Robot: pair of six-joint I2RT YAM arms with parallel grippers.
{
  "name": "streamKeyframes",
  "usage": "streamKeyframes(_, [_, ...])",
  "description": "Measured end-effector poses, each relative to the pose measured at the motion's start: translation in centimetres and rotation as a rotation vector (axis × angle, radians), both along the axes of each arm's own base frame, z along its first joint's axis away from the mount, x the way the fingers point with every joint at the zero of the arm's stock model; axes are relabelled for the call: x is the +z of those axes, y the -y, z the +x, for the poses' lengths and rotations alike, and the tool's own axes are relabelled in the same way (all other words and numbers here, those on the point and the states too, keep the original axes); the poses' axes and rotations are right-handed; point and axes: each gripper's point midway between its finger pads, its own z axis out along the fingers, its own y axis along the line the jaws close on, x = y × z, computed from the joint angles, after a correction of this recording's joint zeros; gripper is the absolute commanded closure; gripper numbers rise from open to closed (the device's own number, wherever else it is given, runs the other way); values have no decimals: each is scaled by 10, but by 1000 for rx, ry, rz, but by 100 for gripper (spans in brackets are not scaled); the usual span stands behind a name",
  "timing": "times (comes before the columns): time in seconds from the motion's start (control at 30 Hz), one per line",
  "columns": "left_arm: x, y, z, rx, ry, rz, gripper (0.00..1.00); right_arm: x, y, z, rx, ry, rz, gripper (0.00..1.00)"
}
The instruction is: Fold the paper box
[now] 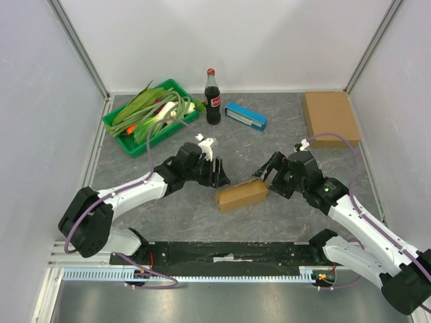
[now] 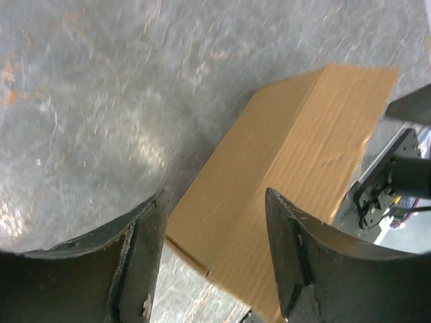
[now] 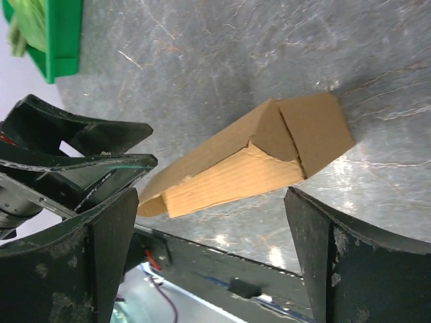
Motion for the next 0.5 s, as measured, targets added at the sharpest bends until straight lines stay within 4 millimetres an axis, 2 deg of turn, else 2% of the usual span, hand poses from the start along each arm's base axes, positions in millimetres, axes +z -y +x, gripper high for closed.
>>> streamKeyframes(0.1, [21, 10, 13, -12, 17, 6, 40, 4, -5, 1, -29, -6, 67, 2])
streamKeyframes(0.13, [31, 15, 19, -16, 33, 1, 50, 4, -5, 0, -40, -8, 79, 2])
streamKeyframes(0.2, [51, 24, 32, -27, 71, -11, 56, 3, -4, -3, -60, -14, 101, 11])
streamKeyframes(0.23, [60, 29, 37, -33, 90, -19, 60, 1, -2, -4, -70, -18, 110, 17])
streamKeyframes(0.27, [67, 33, 41, -44, 105, -27, 63, -1, -1, -6, -77, -22, 114, 33])
streamKeyframes(0.3, [73, 38, 44, -57, 117, -35, 73, -3, 0, -8, -88, -28, 124, 41])
streamKeyframes(0.33, [77, 43, 45, -80, 118, -46, 77, -5, 2, -11, -94, -33, 125, 47])
streamKeyframes(0.37, [78, 48, 45, -100, 112, -56, 83, -7, 4, -13, -94, -38, 122, 61])
streamKeyframes(0.43, [75, 60, 44, -157, 83, -72, 86, -11, 9, -19, -92, -43, 101, 67])
streamKeyframes(0.5, [64, 69, 39, -201, 42, -75, 88, -14, 13, -23, -69, -36, 62, 78])
